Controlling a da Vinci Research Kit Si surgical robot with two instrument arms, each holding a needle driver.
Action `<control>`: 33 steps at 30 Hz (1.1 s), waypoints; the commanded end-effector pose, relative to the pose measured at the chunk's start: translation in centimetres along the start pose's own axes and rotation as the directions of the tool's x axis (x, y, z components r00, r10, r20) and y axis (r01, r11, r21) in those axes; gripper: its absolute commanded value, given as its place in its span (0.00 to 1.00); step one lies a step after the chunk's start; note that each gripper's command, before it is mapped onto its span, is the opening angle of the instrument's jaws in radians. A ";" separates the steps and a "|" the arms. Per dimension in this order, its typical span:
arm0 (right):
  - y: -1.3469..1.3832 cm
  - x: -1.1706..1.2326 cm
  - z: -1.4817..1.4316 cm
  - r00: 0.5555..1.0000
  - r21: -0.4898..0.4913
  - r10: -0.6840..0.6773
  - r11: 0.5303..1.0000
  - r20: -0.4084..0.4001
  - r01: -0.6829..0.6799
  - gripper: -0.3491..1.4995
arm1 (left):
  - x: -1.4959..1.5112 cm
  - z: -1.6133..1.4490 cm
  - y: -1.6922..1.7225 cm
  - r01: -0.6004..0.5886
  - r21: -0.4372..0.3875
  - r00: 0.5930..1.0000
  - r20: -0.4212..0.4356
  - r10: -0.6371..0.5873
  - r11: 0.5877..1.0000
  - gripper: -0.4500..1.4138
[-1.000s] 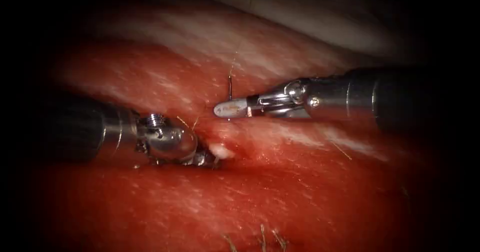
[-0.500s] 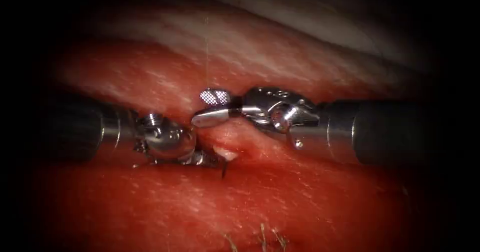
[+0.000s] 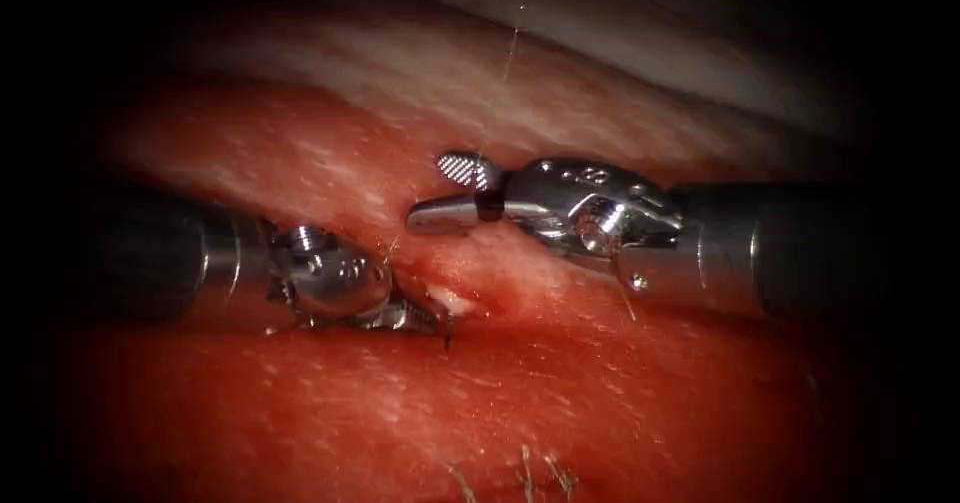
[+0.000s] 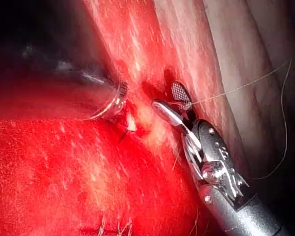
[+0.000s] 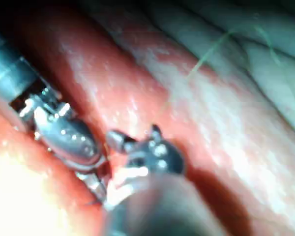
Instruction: Wound Closure
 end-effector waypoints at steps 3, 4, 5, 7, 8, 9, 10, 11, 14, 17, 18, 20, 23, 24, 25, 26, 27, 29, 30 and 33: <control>0.07 0.04 0.04 0.999 -0.049 -0.031 0.998 0.013 0.031 0.78 | -0.01 0.11 0.02 0.000 -0.001 1.000 0.000 0.000 1.000 0.27; 0.08 0.04 0.03 1.000 -0.059 -0.029 0.998 0.011 0.029 0.78 | -0.01 0.11 0.02 0.000 -0.001 1.000 0.000 0.000 1.000 0.27; 0.09 0.04 0.02 1.000 -0.057 -0.027 0.998 0.015 0.027 0.78 | -0.01 0.11 0.02 0.000 -0.001 1.000 0.000 0.000 1.000 0.27; 0.08 0.04 0.02 1.000 -0.045 -0.024 0.999 0.017 0.025 0.76 | -0.01 0.11 0.02 0.000 -0.001 1.000 0.000 0.000 1.000 0.27; 0.08 0.04 0.02 1.000 -0.042 -0.023 0.999 0.015 0.024 0.75 | -0.01 0.11 0.02 0.000 -0.001 1.000 0.000 0.000 1.000 0.27; 0.07 0.05 0.02 1.000 -0.039 -0.022 0.999 0.013 0.023 0.73 | -0.01 0.11 0.02 0.000 -0.001 1.000 0.000 0.000 1.000 0.28; 0.06 0.05 0.02 1.000 -0.018 -0.022 1.000 0.017 0.022 0.63 | -0.01 0.11 0.01 0.000 -0.001 1.000 0.000 0.000 1.000 0.28; 0.04 0.04 0.00 1.000 0.014 -0.023 1.000 0.018 0.023 0.06 | -0.01 0.11 0.02 0.000 -0.001 1.000 0.000 0.000 1.000 0.28; -0.01 0.03 -0.03 0.999 0.020 -0.024 1.000 0.023 0.023 0.00 | -0.01 0.11 0.01 0.000 -0.001 1.000 0.000 0.000 1.000 0.28; -0.01 0.01 -0.03 0.996 0.011 0.049 0.999 0.069 -0.050 0.00 | -0.01 0.11 0.02 0.000 -0.001 1.000 0.000 0.000 1.000 0.28; 0.00 0.01 -0.02 0.993 0.008 0.078 0.997 0.083 -0.079 0.00 | -0.01 0.11 0.02 0.000 -0.001 1.000 0.000 0.000 1.000 0.28; 0.08 0.04 0.01 0.971 -0.004 0.211 0.977 0.109 -0.212 0.00 | -0.01 0.11 0.02 0.000 -0.001 1.000 0.000 0.000 1.000 0.28; 0.20 0.04 0.07 0.946 0.002 0.284 0.958 0.158 -0.288 0.00 | -0.01 0.11 0.02 0.000 -0.001 1.000 0.000 0.000 1.000 0.28; 0.28 0.06 0.13 0.935 0.021 0.302 0.950 0.189 -0.311 0.00 | -0.01 0.11 0.02 0.000 -0.001 1.000 0.000 0.000 1.000 0.28; 0.33 0.08 0.15 0.932 0.026 0.305 0.948 0.193 -0.316 0.00 | 0.00 0.12 0.02 0.000 -0.001 1.000 0.000 0.000 1.000 0.28; 0.39 0.12 0.17 0.929 0.028 0.314 0.945 0.195 -0.325 0.00 | 0.00 0.12 0.02 0.001 -0.001 1.000 0.000 -0.001 1.000 0.28; 0.43 0.13 0.18 0.926 0.031 0.322 0.942 0.198 -0.334 0.00 | 0.00 0.12 0.02 0.001 -0.001 1.000 0.000 0.000 1.000 0.28; 0.47 0.14 0.20 0.908 0.051 0.359 0.925 0.215 -0.378 0.00 | -0.01 0.11 0.02 0.000 -0.001 1.000 0.000 0.000 1.000 0.28; 0.47 0.13 0.19 0.884 0.072 0.399 0.902 0.244 -0.427 0.00 | -0.01 0.11 0.02 0.000 -0.001 1.000 0.000 0.000 1.000 0.28; 0.40 0.08 0.17 0.833 0.106 0.462 0.853 0.304 -0.511 0.00 | -0.01 0.11 0.02 0.000 -0.001 1.000 0.000 0.000 1.000 0.29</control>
